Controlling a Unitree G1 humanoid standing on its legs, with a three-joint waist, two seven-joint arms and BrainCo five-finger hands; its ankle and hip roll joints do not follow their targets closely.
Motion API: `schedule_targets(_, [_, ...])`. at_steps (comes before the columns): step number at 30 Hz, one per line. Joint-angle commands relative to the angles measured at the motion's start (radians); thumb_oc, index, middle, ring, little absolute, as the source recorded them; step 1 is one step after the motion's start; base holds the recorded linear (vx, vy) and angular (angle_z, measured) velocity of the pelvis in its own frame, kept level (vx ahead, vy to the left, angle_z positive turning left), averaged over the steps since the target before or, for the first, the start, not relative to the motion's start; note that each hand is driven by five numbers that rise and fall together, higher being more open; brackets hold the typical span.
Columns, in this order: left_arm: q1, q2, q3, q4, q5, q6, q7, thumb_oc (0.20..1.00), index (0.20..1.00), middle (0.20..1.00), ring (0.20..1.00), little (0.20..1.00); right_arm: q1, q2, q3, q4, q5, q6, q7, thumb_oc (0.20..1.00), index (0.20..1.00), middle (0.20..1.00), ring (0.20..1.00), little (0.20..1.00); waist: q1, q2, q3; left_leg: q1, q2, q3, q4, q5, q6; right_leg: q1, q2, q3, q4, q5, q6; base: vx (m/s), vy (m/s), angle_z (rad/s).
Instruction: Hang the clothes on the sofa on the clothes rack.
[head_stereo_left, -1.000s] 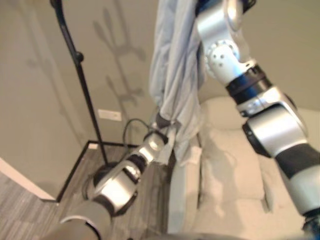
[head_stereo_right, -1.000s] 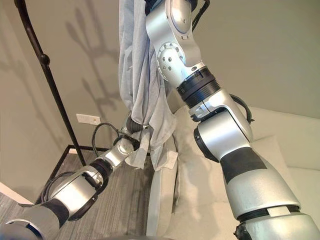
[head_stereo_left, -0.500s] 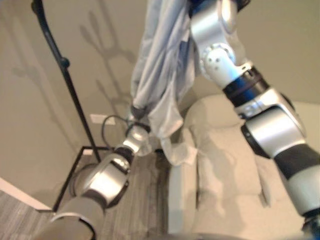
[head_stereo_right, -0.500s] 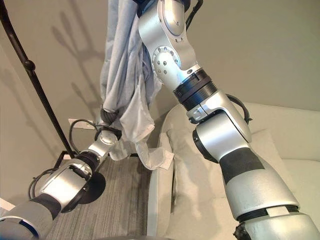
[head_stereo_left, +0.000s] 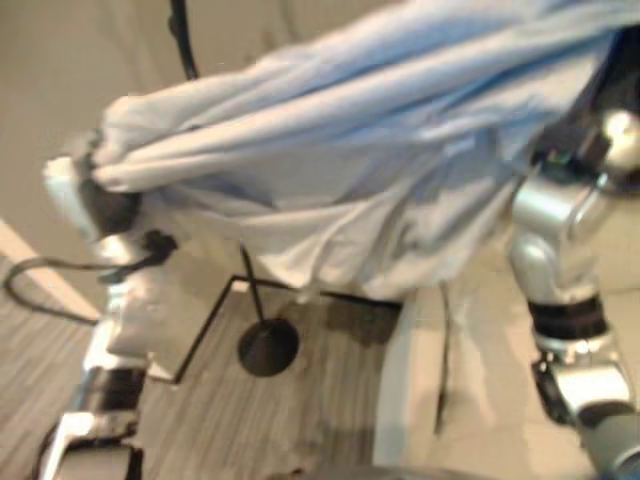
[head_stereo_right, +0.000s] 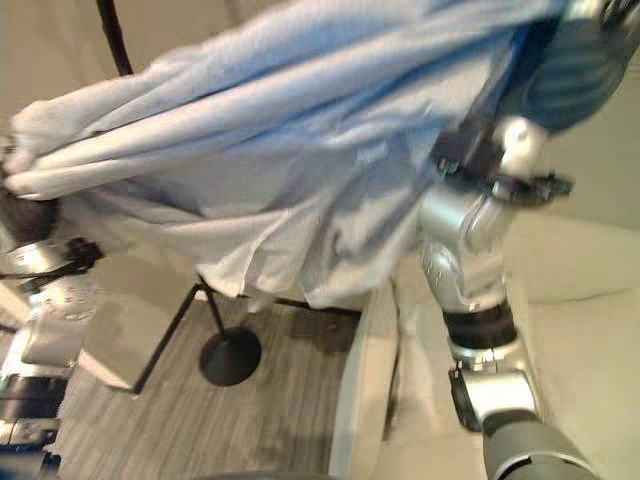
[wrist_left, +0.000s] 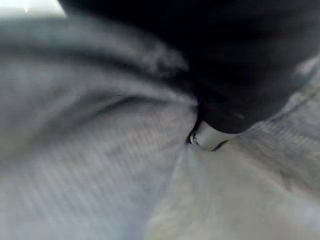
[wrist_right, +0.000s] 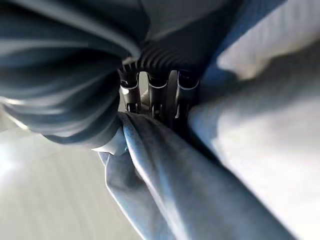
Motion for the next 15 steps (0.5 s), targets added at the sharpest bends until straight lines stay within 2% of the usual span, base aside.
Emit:
schedule_targets(1, [0.012,0.046,0.014,-0.086,0.089,-0.034,0.046,0.2,0.2,0.2,0.2,0.2,-0.068,-0.014,-0.002,-0.033,-0.123,-0.006,0.022,0.2,0.2,0.2,0.2,0.2,0.025,0.01,-0.025,0.029,-0.054,0.056,-0.068,-0.007,0.051,-0.013,0.186,0.045,0.218,-0.206,0.025,-0.13,0.085,-0.11])
schedule_targets(2, [0.029,0.038,0.03,-0.121,0.096,-0.045,0.056,0.2,0.2,0.2,0.2,0.2,-0.041,-0.007,-0.005,-0.058,-0.133,-0.005,0.032,0.2,0.2,0.2,0.2,0.2,0.031,0.007,-0.02,0.021,-0.06,0.058,-0.068,0.014,0.054,-0.02,0.23,0.047,0.252,-0.237,0.017,-0.17,0.008,-0.35])
schedule_targets(3, [0.076,0.026,0.06,-0.172,0.093,-0.071,0.07,0.2,0.2,0.2,0.2,0.2,0.02,0.007,-0.015,-0.09,-0.144,-0.008,0.048,0.2,0.2,0.2,0.2,0.2,0.045,-0.006,-0.013,0.01,-0.066,0.056,-0.064,0.037,0.046,-0.026,0.301,0.091,0.289,-0.291,0.013,-0.16,-0.013,-0.4])
schedule_targets(4, [0.081,0.026,0.062,-0.175,0.093,-0.071,0.069,0.2,0.2,0.2,0.2,0.2,0.024,0.009,-0.015,-0.093,-0.144,-0.007,0.049,0.2,0.2,0.2,0.2,0.2,0.046,-0.006,-0.016,0.007,-0.063,0.06,-0.064,0.042,0.046,-0.029,0.303,0.092,0.288,-0.287,0.009,-0.12,-0.043,-0.34])
schedule_targets(5, [0.099,0.022,0.073,-0.198,0.098,-0.074,0.074,0.2,0.2,0.2,0.2,0.2,0.05,0.006,-0.009,-0.096,-0.143,-0.012,0.054,0.2,0.2,0.2,0.2,0.2,0.058,-0.016,-0.013,0.002,-0.065,0.059,-0.064,0.052,0.039,-0.031,0.334,0.121,0.291,-0.32,-0.004,-0.1,-0.054,-0.14])
schedule_targets(6, [0.113,0.026,0.081,-0.221,0.11,-0.079,0.072,0.2,0.2,0.2,0.2,0.2,0.058,-0.006,-0.005,-0.099,-0.154,-0.017,0.053,0.2,0.2,0.2,0.2,0.2,0.074,-0.025,-0.016,-0.017,-0.064,0.065,-0.064,0.063,0.029,-0.012,0.347,0.138,0.244,-0.371,-0.043,-0.16,-0.196,-0.19])
schedule_targets(7, [0.168,0.01,0.128,-0.266,0.142,-0.082,0.073,0.2,0.2,0.2,0.2,0.2,0.07,0.0,0.0,-0.114,-0.168,-0.005,0.052,0.2,0.2,0.2,0.2,0.2,0.106,-0.051,-0.03,-0.059,-0.069,0.074,-0.066,0.078,0.009,0.066,0.376,0.161,0.077,-0.424,-0.087,-0.15,-0.187,-0.23])
schedule_targets(8, [0.179,0.006,0.136,-0.278,0.143,-0.08,0.067,0.2,0.2,0.2,0.2,0.2,0.072,0.003,0.003,-0.117,-0.17,-0.003,0.052,0.2,0.2,0.2,0.2,0.2,0.106,-0.046,-0.035,-0.062,-0.062,0.078,-0.068,0.087,0.007,0.074,0.387,0.161,0.048,-0.404,-0.092,-0.15,-0.198,-0.3])
schedule_targets(10, [0.236,-0.014,0.176,-0.314,0.143,-0.099,0.072,0.2,0.2,0.2,0.2,0.2,0.097,0.001,0.017,-0.153,-0.21,0.004,0.066,0.2,0.2,0.2,0.2,0.2,0.137,-0.04,-0.033,-0.106,-0.052,0.081,-0.065,0.108,-0.015,0.097,0.405,0.186,-0.075,-0.386,-0.087,-0.15,-0.122,-0.29])
schedule_targets(11, [0.273,-0.026,0.199,-0.335,0.143,-0.113,0.094,0.2,0.2,0.2,0.2,0.2,0.135,0.0,0.031,-0.178,-0.222,0.006,0.08,0.2,0.2,0.2,0.2,0.2,0.156,-0.027,-0.046,-0.145,-0.041,0.08,-0.066,0.141,-0.038,0.127,0.421,0.199,-0.174,-0.346,-0.086,-0.14,-0.1,-0.2])
schedule_targets(15, [0.33,-0.035,0.232,-0.367,0.155,-0.123,0.103,0.2,0.2,0.2,0.2,0.2,0.186,-0.019,0.024,-0.206,-0.248,0.016,0.093,0.2,0.2,0.2,0.2,0.2,0.17,-0.005,-0.057,-0.186,-0.029,0.069,-0.069,0.182,-0.057,0.143,0.426,0.171,-0.243,-0.304,-0.086,-0.13,-0.037,0.03])
